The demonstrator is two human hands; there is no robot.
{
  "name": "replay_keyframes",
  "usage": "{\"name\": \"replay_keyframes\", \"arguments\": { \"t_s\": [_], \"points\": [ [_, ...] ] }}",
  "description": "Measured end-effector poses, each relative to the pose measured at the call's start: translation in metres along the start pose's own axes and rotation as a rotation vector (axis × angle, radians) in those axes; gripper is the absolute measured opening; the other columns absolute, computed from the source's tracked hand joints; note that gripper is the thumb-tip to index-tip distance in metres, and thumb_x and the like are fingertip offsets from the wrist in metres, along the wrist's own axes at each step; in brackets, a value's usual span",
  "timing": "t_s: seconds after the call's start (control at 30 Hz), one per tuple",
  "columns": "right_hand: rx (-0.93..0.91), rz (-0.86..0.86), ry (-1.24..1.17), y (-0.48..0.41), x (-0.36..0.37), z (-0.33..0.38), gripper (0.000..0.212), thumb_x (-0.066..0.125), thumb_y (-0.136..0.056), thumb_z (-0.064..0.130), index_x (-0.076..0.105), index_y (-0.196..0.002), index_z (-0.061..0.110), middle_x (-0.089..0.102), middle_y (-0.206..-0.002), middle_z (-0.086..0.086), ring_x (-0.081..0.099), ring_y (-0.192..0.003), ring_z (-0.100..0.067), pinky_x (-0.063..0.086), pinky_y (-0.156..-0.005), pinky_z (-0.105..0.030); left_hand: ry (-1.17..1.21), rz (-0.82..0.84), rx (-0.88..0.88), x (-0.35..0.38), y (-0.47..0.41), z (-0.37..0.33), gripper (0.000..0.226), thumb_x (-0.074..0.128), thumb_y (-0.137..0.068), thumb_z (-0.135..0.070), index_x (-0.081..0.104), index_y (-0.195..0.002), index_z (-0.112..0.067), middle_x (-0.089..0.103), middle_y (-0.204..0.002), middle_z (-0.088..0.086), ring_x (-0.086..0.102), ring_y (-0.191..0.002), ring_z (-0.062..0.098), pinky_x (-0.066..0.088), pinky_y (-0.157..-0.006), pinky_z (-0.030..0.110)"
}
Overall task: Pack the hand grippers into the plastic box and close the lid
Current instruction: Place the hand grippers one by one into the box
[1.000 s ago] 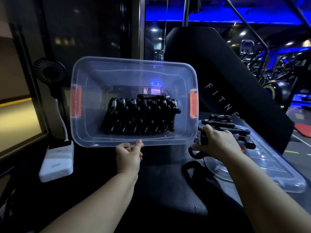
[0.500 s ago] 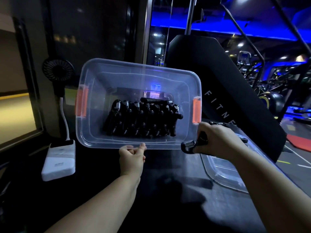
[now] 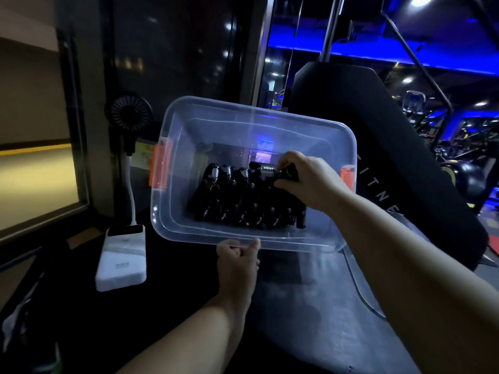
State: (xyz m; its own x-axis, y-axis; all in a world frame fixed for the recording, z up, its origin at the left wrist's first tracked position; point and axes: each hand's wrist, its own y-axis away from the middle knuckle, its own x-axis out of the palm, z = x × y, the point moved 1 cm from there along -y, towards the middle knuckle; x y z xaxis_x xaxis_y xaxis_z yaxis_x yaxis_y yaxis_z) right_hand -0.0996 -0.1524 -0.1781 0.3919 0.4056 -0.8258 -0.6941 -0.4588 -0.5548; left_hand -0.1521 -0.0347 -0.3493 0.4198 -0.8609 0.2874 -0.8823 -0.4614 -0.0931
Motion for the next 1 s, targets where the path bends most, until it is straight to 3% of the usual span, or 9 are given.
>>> {"name": "replay_keyframes", "arguments": {
  "t_s": [0.13, 0.27, 0.43, 0.73, 1.0],
  "points": [
    [-0.046, -0.022, 0.005, -0.03, 0.014, 0.011, 0.03, 0.066, -0.087, 0.03, 0.054, -0.113, 0.019, 0.064, -0.094, -0.001, 0.056, -0.083, -0.026, 0.038, -0.066, -0.03, 0.012, -0.001, -0.022, 0.0, -0.001, 0.0, 0.033, 0.065, -0.089, -0.021, 0.041, -0.108, -0.01, 0.057, -0.072, 0.008, 0.053, -0.056, 0.01, 0.044, -0.05, 0.017],
    [-0.078, -0.029, 0.004, -0.057, 0.026, 0.021, 0.042, 0.064, -0.088, 0.026, 0.052, -0.128, 0.027, 0.066, -0.117, 0.008, 0.059, -0.105, -0.025, 0.043, -0.08, -0.03, 0.026, 0.021, -0.047, -0.001, 0.002, 0.001, 0.031, 0.064, -0.09, -0.024, 0.039, -0.106, -0.015, 0.057, -0.067, 0.002, 0.054, -0.06, 0.01, 0.046, -0.059, 0.023],
    [-0.104, -0.032, 0.037, -0.088, 0.043, 0.032, 0.04, 0.063, -0.088, 0.028, 0.058, -0.128, 0.032, 0.068, -0.115, 0.0, 0.06, -0.105, -0.027, 0.046, -0.084, -0.031, 0.053, 0.026, -0.077, 0.0, -0.002, -0.003, 0.029, 0.064, -0.089, -0.024, 0.041, -0.105, -0.019, 0.06, -0.07, 0.005, 0.054, -0.058, 0.008, 0.046, -0.056, 0.02],
    [-0.133, 0.005, -0.023, -0.115, 0.082, 0.049, 0.041, 0.066, -0.088, 0.032, 0.06, -0.128, 0.031, 0.065, -0.123, 0.001, 0.058, -0.115, -0.024, 0.045, -0.097, -0.032, 0.093, 0.064, -0.043, -0.002, -0.001, -0.004, 0.014, 0.051, -0.097, -0.022, 0.039, -0.099, -0.016, 0.072, -0.087, 0.001, 0.051, -0.051, -0.001, 0.046, -0.055, 0.017],
    [-0.094, 0.038, -0.023, -0.125, 0.108, 0.043, 0.043, 0.065, -0.089, 0.028, 0.056, -0.13, 0.039, 0.062, -0.128, 0.007, 0.058, -0.114, -0.023, 0.043, -0.091, -0.027, 0.163, 0.054, -0.096, -0.003, -0.003, -0.006, 0.012, 0.051, -0.097, -0.021, 0.043, -0.102, -0.014, 0.072, -0.086, 0.004, 0.054, -0.051, 0.0, 0.045, -0.051, 0.015]
  ]
}}
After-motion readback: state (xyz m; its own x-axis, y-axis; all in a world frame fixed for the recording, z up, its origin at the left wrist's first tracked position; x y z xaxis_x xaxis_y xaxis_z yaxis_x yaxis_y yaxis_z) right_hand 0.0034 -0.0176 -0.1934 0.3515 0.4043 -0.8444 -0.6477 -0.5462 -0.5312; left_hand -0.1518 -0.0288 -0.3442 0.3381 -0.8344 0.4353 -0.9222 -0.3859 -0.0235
